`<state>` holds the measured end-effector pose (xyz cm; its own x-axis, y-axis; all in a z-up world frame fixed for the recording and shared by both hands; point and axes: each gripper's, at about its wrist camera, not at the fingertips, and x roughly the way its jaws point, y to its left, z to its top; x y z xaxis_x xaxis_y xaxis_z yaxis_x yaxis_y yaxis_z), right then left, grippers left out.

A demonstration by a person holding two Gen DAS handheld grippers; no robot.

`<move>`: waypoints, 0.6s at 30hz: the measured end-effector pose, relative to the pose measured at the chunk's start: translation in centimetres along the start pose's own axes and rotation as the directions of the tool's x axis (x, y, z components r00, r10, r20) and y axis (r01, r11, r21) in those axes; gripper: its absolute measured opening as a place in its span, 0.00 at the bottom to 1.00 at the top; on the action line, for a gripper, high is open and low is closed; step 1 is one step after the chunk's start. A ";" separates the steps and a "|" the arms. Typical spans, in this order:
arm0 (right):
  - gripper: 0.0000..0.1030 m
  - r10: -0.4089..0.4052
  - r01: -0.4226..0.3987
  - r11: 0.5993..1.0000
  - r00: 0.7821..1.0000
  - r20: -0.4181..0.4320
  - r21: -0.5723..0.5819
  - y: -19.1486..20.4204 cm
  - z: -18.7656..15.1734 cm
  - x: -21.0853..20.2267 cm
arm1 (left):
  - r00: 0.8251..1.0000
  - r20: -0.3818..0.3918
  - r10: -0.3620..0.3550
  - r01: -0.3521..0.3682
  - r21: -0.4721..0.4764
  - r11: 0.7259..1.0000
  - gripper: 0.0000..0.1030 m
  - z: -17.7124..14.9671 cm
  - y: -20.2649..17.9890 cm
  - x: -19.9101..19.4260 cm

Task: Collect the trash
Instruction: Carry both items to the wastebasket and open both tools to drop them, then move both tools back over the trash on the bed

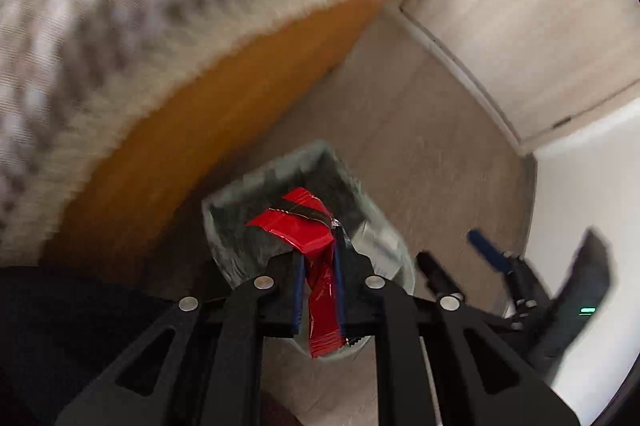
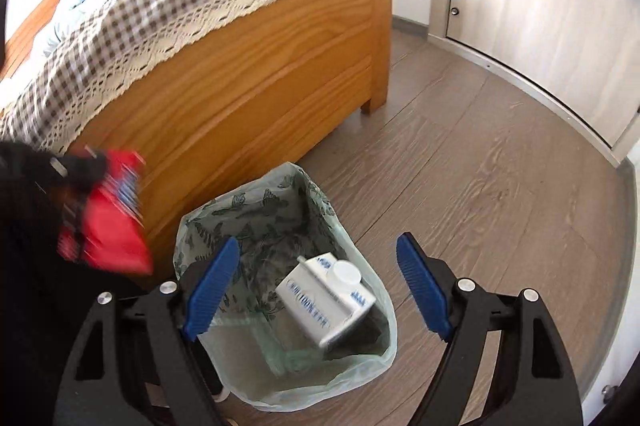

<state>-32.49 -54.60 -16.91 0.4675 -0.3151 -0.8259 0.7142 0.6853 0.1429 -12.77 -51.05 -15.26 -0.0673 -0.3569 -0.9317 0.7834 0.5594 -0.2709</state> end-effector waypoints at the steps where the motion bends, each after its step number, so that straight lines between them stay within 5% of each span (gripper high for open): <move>1: 0.76 -0.003 0.003 1.000 1.000 0.004 0.000 0.0 0.1 -0.3 | 1.000 -0.007 0.014 -0.014 0.008 1.000 0.11 0.1 -0.3 0.6; 6: 0.76 -0.030 0.030 0.999 0.999 0.012 -0.016 -0.1 0.3 -1.0 | 0.998 -0.001 0.059 -0.059 0.038 0.998 0.41 0.4 -1.5 1.9; 8: 0.76 -0.045 0.045 0.999 0.999 0.007 -0.017 0.1 0.3 -0.7 | 0.998 -0.007 0.060 -0.060 0.028 0.998 0.64 0.4 -1.6 2.3; 18: 0.76 -0.083 0.082 0.996 0.996 -0.021 -0.043 0.5 0.6 -0.4 | 0.997 0.048 0.060 -0.063 0.044 0.997 0.74 -0.1 -1.4 1.4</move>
<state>-32.05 -54.51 -16.18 0.3957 -0.3569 -0.8462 0.7270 0.6847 0.0512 -14.03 -52.27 -16.25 0.0097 -0.3578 -0.9337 0.8123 0.5474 -0.2013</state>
